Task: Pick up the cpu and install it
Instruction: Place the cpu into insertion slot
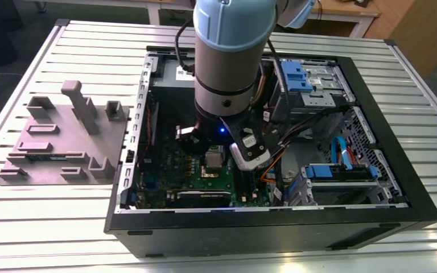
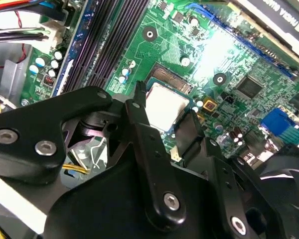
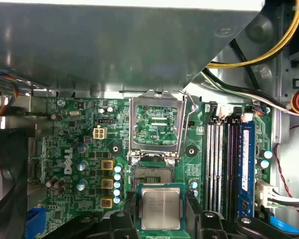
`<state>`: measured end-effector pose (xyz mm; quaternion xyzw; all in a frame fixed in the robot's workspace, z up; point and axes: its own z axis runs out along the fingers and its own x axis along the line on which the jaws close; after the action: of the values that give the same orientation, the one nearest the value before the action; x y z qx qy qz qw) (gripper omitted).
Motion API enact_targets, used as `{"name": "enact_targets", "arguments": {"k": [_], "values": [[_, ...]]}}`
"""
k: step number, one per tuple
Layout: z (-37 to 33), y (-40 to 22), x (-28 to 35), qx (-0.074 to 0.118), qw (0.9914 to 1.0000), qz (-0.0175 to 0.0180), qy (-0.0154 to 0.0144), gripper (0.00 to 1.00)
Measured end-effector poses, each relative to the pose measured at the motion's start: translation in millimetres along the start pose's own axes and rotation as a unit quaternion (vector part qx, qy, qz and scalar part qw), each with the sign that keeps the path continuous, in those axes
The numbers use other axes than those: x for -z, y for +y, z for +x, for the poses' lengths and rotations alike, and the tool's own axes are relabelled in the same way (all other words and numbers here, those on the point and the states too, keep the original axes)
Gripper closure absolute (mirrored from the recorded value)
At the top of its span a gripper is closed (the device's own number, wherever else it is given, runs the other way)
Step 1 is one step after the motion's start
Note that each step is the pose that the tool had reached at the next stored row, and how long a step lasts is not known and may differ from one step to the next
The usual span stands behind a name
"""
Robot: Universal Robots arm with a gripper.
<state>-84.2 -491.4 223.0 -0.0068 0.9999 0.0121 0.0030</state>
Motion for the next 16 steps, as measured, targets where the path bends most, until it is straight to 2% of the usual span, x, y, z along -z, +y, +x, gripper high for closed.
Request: {"name": "enact_targets", "arguments": {"k": [3, 13, 16], "values": [[0.0, 0.0, -1.0, 0.000, 1.00000, -0.0002, -0.0001, 0.53], [2.5, -0.4, -18.5, 0.000, 1.00000, -0.0001, 0.0000, 0.53], [3.3, -0.5, -20.6, -0.001, 1.00000, 0.0000, 0.0000, 0.53]]}}
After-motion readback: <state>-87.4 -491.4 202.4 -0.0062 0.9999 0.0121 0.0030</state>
